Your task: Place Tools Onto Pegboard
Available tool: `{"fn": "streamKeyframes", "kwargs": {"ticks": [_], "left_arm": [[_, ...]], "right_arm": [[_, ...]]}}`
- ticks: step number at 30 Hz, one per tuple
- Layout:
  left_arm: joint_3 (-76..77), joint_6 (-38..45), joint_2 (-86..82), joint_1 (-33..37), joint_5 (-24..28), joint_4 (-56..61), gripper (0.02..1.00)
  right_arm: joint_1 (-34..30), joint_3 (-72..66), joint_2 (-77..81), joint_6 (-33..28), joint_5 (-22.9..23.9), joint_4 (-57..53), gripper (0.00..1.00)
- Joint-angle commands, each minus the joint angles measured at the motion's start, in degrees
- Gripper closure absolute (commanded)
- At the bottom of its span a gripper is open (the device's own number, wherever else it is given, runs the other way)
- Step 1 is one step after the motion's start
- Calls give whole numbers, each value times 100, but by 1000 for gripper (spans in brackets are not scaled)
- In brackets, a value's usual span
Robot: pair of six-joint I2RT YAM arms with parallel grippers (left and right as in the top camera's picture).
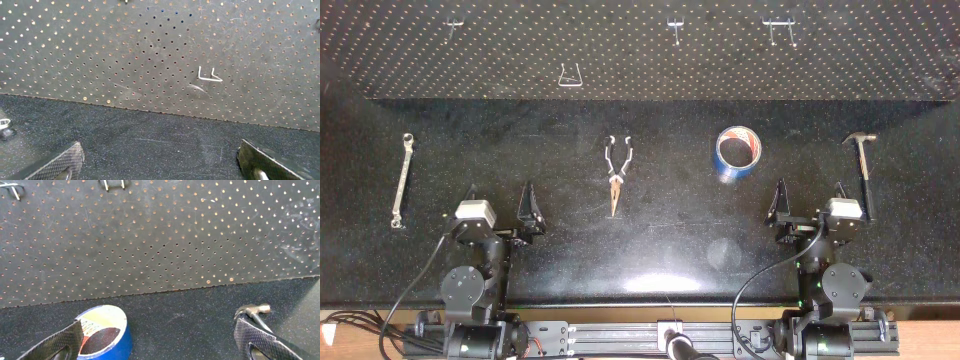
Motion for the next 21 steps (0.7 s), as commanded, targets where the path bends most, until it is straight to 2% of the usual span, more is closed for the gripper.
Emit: {"fn": "streamKeyframes", "kwargs": {"ticks": [1, 5, 6, 7, 9, 10, 11, 12, 13, 15, 16, 18, 19, 21], "left_arm": [[-13, 109, -52, 2, -219, -13, 23], [-13, 258, -52, 2, -81, -33, 18], [87, 227, 7, 55, 105, -149, 20], [678, 26, 319, 297, 400, -892, 18], [2697, -85, 1613, 901, 459, -3320, 20], [4389, 243, 2874, 1276, 142, -5189, 23], [5554, 520, 3775, 1471, -199, -6151, 23], [6905, 802, 4789, 1655, -925, -7165, 23], [7696, 855, 5486, 1749, -1578, -7597, 23], [8721, 857, 6627, 1766, -2277, -7676, 23], [8786, 855, 6872, 1766, -2337, -7659, 23], [8784, 831, 7230, 1810, -2004, -7681, 23], [8784, 835, 7407, 1976, -1506, -7681, 23], [8784, 1174, 7842, 2686, -984, -7659, 23]], "right_arm": [[4, -57, -35, 63, -46, 22, 9], [4, -57, -35, 63, -46, 22, 9], [4, -57, -35, 63, -46, 22, 9], [4, -57, -35, 63, -46, 22, 9], [4, -57, -35, 63, -46, 24, 9], [4, -57, -35, 63, -46, 22, 9], [4, -57, -35, 63, -46, 24, 12], [4, -57, -35, 63, -46, 22, 9], [4, -57, -35, 63, -46, 22, 9], [4, -57, -35, 63, -46, 22, 9], [4, -57, -35, 63, -46, 22, 9], [4, -57, -35, 63, -46, 24, 9], [4, -57, -35, 63, -46, 22, 9], [4, -57, -35, 63, -46, 22, 9]]}}
